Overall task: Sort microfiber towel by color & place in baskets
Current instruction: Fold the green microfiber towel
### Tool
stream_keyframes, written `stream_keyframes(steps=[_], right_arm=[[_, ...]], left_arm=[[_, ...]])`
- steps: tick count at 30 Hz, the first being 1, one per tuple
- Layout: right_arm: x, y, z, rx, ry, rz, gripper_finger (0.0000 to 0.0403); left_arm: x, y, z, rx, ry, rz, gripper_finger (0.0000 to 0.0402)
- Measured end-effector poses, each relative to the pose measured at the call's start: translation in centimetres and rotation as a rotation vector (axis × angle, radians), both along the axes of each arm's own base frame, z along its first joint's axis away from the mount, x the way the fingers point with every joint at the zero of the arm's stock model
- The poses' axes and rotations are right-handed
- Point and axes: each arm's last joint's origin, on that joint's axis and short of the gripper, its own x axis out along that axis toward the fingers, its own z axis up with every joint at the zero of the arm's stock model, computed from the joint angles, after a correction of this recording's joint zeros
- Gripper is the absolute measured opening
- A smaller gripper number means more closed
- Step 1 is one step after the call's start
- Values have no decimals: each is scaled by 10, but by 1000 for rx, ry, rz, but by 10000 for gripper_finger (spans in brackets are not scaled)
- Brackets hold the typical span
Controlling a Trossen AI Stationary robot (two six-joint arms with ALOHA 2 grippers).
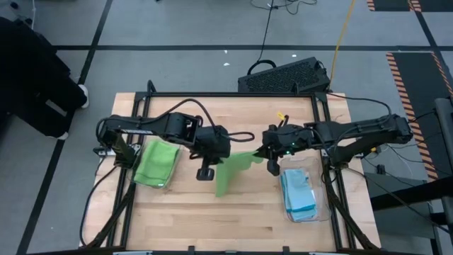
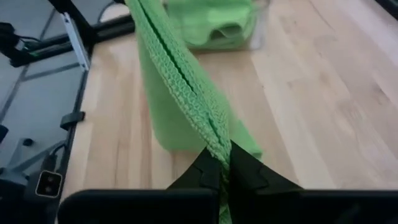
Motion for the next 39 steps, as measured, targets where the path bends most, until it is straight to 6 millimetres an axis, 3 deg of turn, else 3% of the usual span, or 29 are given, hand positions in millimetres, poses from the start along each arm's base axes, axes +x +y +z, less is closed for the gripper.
stream_keyframes(steps=[7,15,22,25,30,35,39], right_arm=[[-1,12,22,38,-42,14,1],[-1,38,36,151,-111,65,0],[-4,76,64,316,-144,155,0],[0,81,48,260,-62,168,0],[18,62,-1,182,109,48,0],[26,33,-35,49,179,-64,0],[29,4,-49,-95,187,-121,0]], left_arm=[[0,-5,1,-34,1,60,8],[-8,-45,2,-134,14,-93,5],[-21,-68,14,-205,-1,-74,5],[-20,-73,9,-193,10,-72,3],[0,-62,-30,-136,24,-35,3],[7,-28,-82,38,121,47,5],[6,9,-108,233,179,113,3]])
